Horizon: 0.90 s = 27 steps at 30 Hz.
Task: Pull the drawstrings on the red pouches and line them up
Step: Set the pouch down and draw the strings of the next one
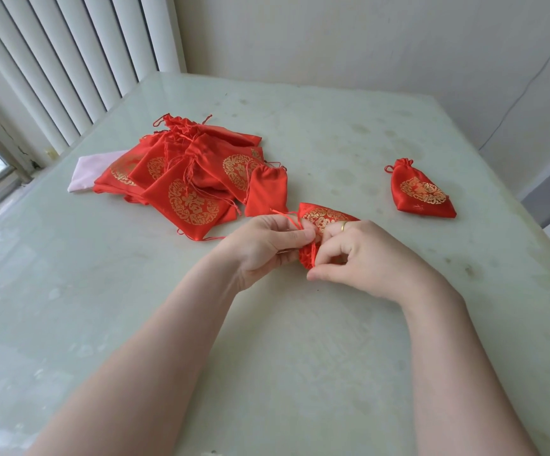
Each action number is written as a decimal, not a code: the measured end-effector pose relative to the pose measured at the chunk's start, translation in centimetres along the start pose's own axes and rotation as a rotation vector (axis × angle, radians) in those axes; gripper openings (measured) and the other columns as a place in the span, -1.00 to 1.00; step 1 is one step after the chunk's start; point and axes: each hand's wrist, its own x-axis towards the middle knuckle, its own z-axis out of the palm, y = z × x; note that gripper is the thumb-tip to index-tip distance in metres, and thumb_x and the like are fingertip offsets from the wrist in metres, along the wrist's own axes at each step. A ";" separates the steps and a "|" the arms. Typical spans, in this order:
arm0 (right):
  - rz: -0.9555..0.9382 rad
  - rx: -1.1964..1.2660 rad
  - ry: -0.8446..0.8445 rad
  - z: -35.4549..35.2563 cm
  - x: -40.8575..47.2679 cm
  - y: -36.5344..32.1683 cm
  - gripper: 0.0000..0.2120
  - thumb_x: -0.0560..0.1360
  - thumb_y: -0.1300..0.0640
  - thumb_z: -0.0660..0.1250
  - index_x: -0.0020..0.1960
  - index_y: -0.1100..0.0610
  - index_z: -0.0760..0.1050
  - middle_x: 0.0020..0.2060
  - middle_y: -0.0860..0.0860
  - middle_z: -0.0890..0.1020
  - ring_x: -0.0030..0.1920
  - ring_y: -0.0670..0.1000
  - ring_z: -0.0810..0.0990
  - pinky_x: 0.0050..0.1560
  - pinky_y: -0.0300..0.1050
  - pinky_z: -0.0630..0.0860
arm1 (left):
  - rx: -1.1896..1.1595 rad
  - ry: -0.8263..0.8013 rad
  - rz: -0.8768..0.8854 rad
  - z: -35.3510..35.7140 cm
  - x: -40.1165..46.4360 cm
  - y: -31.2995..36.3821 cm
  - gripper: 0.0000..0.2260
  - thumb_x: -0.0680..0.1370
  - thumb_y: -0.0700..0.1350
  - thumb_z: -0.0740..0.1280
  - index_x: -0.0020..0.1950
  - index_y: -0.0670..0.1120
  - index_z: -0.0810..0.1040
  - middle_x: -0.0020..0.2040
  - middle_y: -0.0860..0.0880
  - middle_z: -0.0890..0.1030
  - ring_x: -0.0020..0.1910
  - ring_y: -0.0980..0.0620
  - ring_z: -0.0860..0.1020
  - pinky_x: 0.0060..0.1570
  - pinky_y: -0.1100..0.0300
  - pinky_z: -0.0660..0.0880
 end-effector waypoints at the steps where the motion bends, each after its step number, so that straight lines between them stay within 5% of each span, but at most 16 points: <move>1: 0.006 0.038 0.004 -0.1 -0.1 0.1 -0.85 0.35 0.09 0.49 -0.38 0.04 0.60 -0.32 0.05 0.55 -0.27 -0.06 0.47 -0.23 -0.12 0.38 | 0.035 0.027 0.022 0.0 0.1 -0.1 -0.91 0.49 -0.35 0.28 -0.22 -0.25 0.46 -0.33 0.04 0.55 -0.33 0.14 0.54 -0.25 0.34 0.52; 5: 0.058 0.186 -0.052 -0.5 -0.2 0.8 -0.78 0.35 0.02 0.48 -0.44 0.01 0.57 -0.31 0.12 0.56 -0.28 0.04 0.52 -0.26 -0.12 0.40 | 0.165 0.117 0.074 0.0 0.1 -0.3 -0.96 0.46 -0.33 0.35 -0.18 -0.29 0.51 -0.28 0.03 0.57 -0.28 0.10 0.55 -0.15 0.29 0.54; 8: 0.144 0.315 0.119 -0.2 0.2 1.9 -0.69 0.41 -0.12 0.38 -0.39 0.07 0.57 -0.38 0.10 0.58 -0.30 -0.03 0.52 -0.16 -0.08 0.42 | 0.187 0.145 0.087 0.1 0.1 -0.3 -0.94 0.46 -0.33 0.36 -0.21 -0.21 0.54 -0.26 -0.04 0.57 -0.28 0.08 0.56 -0.10 0.24 0.55; 10: 0.184 0.340 0.241 0.1 0.6 2.4 -0.84 0.46 0.05 0.37 -0.29 0.03 0.57 -0.36 -0.02 0.61 -0.30 -0.17 0.51 -0.11 -0.07 0.43 | 0.199 0.155 0.082 0.1 0.1 -0.2 -0.91 0.46 -0.32 0.36 -0.22 -0.17 0.55 -0.24 -0.06 0.56 -0.28 0.10 0.55 -0.07 0.22 0.54; 13: 0.194 0.386 0.169 0.8 0.9 2.2 -0.91 0.45 0.22 0.39 -0.15 0.05 0.63 -0.20 0.01 0.67 -0.16 -0.11 0.54 0.02 -0.12 0.46 | 0.241 0.145 0.076 0.1 -0.1 -0.1 -0.90 0.46 -0.31 0.36 -0.22 -0.14 0.56 -0.24 -0.06 0.55 -0.31 0.14 0.55 -0.16 0.31 0.54; 21: 0.286 0.613 0.319 1.7 1.4 1.2 -0.80 0.42 0.31 0.39 -0.31 0.07 0.55 -0.33 0.00 0.58 -0.26 -0.09 0.50 -0.14 -0.22 0.42 | 0.316 0.190 0.186 0.4 -0.2 0.2 -0.90 0.45 -0.38 0.36 -0.21 -0.21 0.54 -0.23 -0.18 0.53 -0.32 0.04 0.54 -0.15 0.22 0.59; 27: 0.296 0.508 0.365 2.5 1.9 1.2 -0.79 0.41 0.26 0.38 -0.34 0.02 0.53 -0.38 -0.07 0.58 -0.29 -0.06 0.51 -0.13 -0.10 0.47 | 0.891 0.315 0.427 0.1 0.0 -0.1 -0.97 0.44 -0.31 0.40 -0.15 -0.21 0.61 -0.31 -0.12 0.63 -0.34 0.00 0.58 -0.22 0.24 0.49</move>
